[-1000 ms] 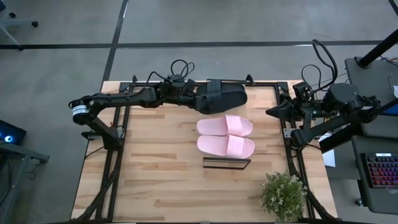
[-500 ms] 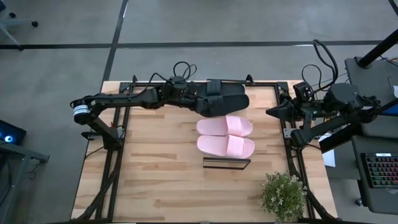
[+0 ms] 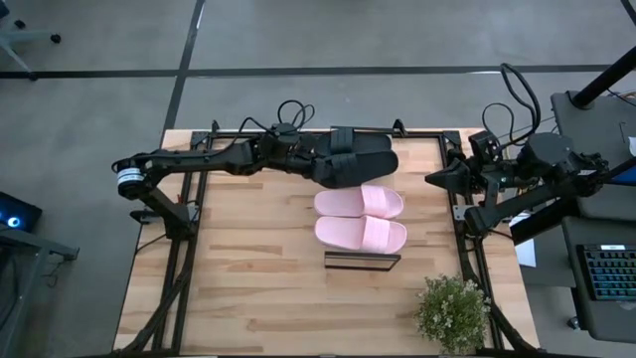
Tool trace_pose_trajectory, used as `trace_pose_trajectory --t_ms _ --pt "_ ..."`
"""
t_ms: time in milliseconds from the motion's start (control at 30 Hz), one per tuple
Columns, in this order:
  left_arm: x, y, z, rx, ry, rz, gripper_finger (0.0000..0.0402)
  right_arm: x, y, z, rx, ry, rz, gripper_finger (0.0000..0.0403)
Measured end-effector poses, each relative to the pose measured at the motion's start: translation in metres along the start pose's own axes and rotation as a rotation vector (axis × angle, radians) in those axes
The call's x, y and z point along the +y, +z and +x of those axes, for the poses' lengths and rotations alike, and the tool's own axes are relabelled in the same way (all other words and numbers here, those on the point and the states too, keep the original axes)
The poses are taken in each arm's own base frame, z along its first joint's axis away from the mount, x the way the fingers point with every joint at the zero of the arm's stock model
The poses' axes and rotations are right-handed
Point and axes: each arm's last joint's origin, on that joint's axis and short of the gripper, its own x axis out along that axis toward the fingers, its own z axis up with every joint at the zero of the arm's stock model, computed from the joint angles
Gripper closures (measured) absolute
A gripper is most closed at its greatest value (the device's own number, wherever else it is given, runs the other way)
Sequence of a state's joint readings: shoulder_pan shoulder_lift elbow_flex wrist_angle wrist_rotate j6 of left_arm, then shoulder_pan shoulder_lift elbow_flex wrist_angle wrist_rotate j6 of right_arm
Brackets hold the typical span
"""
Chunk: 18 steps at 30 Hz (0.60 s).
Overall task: Pick and place slides into the shelf
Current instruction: Put the black slipper on the shelf
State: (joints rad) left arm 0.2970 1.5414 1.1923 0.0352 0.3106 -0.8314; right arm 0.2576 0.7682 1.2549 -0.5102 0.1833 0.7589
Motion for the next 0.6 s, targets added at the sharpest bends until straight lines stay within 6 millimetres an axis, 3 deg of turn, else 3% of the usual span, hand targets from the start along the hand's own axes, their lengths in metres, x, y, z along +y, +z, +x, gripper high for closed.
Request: trace_pose_trajectory --t_ms 600 --pt "0.0020 -0.0021 -0.0002 0.025 0.007 -0.025 0.0401 0.0008 0.0006 0.0001 -0.005 0.010 0.002 0.0394"
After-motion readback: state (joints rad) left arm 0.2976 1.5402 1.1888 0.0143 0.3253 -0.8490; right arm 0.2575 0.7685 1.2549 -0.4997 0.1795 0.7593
